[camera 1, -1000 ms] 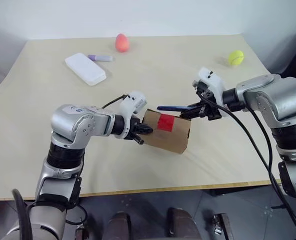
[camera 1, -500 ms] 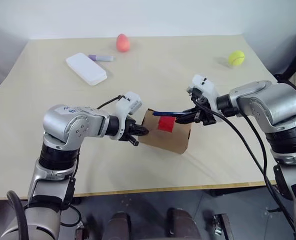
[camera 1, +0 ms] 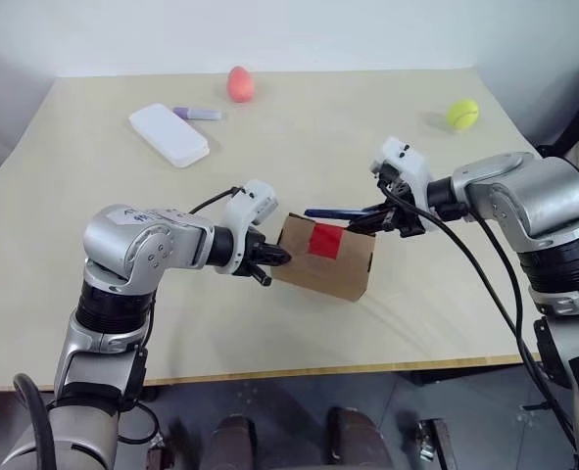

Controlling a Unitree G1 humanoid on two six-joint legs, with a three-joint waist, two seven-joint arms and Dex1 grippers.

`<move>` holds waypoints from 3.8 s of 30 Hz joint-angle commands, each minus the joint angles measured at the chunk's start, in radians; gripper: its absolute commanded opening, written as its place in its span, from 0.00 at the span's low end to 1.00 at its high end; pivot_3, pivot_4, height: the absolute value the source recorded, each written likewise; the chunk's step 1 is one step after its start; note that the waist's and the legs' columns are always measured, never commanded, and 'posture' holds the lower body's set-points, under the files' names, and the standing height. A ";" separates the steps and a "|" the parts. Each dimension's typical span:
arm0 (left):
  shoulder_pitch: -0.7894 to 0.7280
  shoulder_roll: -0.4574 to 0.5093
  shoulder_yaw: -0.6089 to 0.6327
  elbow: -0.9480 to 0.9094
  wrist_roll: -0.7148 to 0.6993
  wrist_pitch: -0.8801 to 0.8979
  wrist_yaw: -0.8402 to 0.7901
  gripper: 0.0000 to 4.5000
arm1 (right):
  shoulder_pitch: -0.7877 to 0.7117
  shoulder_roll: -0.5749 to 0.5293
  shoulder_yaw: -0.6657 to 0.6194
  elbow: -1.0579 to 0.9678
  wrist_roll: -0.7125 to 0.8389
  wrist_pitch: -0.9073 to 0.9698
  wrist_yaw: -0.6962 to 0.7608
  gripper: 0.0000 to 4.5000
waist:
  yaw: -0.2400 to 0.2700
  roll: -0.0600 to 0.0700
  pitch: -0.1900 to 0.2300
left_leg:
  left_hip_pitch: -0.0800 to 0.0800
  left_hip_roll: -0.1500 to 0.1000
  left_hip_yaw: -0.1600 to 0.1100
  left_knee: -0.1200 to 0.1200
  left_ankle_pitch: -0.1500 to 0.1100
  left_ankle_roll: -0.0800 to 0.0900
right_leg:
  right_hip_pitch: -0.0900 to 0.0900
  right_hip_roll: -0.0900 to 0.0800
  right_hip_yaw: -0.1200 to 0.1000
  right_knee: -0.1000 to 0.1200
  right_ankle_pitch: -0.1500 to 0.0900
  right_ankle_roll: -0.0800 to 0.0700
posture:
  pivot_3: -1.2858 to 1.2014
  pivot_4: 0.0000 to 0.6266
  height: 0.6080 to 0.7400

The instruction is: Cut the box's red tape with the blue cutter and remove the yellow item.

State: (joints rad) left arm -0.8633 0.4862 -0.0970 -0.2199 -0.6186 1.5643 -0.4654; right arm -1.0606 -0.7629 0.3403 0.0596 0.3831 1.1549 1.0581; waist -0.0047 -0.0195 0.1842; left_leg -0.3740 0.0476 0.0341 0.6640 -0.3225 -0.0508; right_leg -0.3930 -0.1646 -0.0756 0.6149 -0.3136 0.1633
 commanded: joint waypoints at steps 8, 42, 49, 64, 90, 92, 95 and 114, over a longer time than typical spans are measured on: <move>0.016 0.001 -0.036 0.037 0.024 0.050 0.031 0.00 | 0.009 -0.042 0.007 0.016 -0.036 -0.044 0.028 0.04 | 0.001 0.000 0.000 | 0.000 0.000 0.000 0.000 0.000 0.000 | 0.000 0.000 0.000 0.000 0.000 0.000 | 0.52 0.24 1.00; 0.031 -0.031 -0.015 0.035 0.036 0.050 0.054 0.00 | -0.023 -0.215 0.131 -0.076 -0.119 -0.047 0.275 0.04 | 0.006 0.000 0.000 | 0.000 0.000 0.000 0.001 0.000 0.000 | 0.001 0.000 0.000 -0.001 0.000 0.000 | 0.52 0.24 1.00; 0.022 -0.044 -0.018 0.049 0.042 0.046 0.056 0.00 | -0.002 -0.254 0.116 -0.123 -0.108 -0.001 0.273 0.04 | 0.009 0.000 0.000 | 0.000 0.000 0.000 0.001 0.000 0.000 | 0.001 0.000 0.000 0.000 0.000 0.000 | 0.52 0.24 1.00; 0.019 -0.048 -0.021 0.055 0.043 0.039 0.056 0.00 | -0.032 -0.224 0.020 -0.044 -0.079 0.010 0.228 0.04 | 0.015 0.000 0.000 | 0.000 0.000 0.000 0.002 0.000 0.000 | 0.001 0.000 0.000 0.000 0.000 0.000 | 0.52 0.24 1.00; 0.012 -0.050 -0.027 0.069 0.045 0.028 0.054 0.00 | 0.028 -0.268 -0.009 -0.052 -0.058 -0.020 0.237 0.04 | 0.020 0.000 0.000 | 0.000 0.000 0.000 0.002 0.000 0.000 | 0.001 0.000 0.000 0.000 0.000 0.000 | 0.52 0.24 1.00; 0.011 -0.050 -0.029 0.072 0.045 0.025 0.053 0.00 | 0.035 -0.266 -0.012 -0.056 -0.054 -0.021 0.235 0.04 | 0.020 0.000 0.000 | 0.000 0.000 0.000 0.002 0.000 0.000 | 0.001 0.000 0.000 0.000 0.000 0.000 | 0.52 0.24 1.00; 0.010 -0.049 -0.031 0.072 0.045 0.024 0.053 0.00 | 0.045 -0.265 -0.018 -0.066 -0.046 -0.017 0.232 0.04 | 0.022 0.000 0.000 | 0.000 0.000 0.000 0.002 0.000 0.000 | 0.001 0.000 0.000 0.000 0.000 0.000 | 0.52 0.24 1.00; 0.010 -0.051 -0.032 0.075 0.046 0.024 0.055 0.00 | 0.094 -0.273 0.027 -0.071 -0.073 -0.052 0.234 0.04 | 0.026 0.000 0.000 | 0.000 0.000 0.000 0.002 0.000 0.000 | 0.001 0.000 0.000 0.000 0.000 0.000 | 0.52 0.24 1.00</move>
State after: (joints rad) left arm -0.8767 0.4324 -0.0940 -0.1802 -0.6144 1.5649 -0.4406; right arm -0.9637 -1.0219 0.3630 -0.0011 0.3239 1.1103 1.2928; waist 0.0213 -0.0195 0.1842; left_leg -0.3740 0.0475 0.0342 0.6662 -0.3226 -0.0507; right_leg -0.3918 -0.1647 -0.0754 0.6146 -0.3132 0.1633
